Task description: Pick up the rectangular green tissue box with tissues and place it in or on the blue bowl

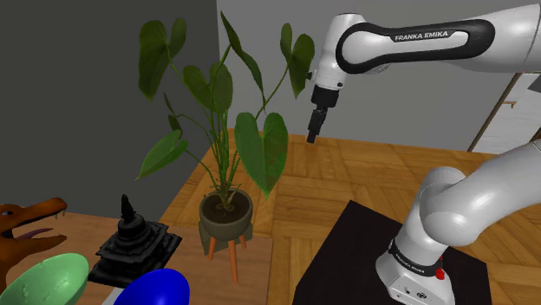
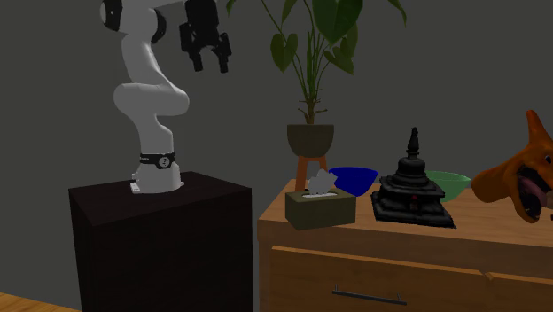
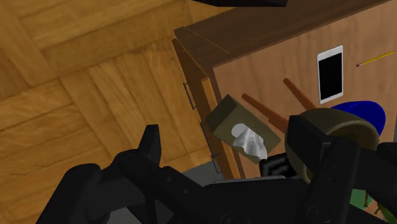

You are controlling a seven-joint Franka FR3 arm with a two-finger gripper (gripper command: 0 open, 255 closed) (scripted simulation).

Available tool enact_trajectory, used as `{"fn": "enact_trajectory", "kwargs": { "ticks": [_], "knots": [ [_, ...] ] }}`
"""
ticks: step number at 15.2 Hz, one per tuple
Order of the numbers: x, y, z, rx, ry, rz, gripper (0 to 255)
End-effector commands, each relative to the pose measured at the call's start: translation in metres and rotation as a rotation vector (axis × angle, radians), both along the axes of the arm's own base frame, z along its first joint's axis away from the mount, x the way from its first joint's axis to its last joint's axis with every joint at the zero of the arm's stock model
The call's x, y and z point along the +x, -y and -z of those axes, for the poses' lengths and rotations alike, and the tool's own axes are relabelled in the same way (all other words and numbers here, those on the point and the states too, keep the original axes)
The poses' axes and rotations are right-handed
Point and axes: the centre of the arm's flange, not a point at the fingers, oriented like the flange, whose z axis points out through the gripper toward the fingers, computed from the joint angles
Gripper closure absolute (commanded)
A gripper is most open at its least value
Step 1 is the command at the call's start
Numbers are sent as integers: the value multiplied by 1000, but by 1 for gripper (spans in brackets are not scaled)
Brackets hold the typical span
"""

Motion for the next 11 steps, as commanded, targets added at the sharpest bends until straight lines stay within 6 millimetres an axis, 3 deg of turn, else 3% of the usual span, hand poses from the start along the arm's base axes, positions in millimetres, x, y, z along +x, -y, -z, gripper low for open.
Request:
{"fn": "enact_trajectory", "kwargs": {
  "ticks": [1, 11],
  "knots": [
    [19, -6, 19, 27, 1, -36, 0],
    [103, -37, 117, 163, -2, -215, 0]
  ]
}}
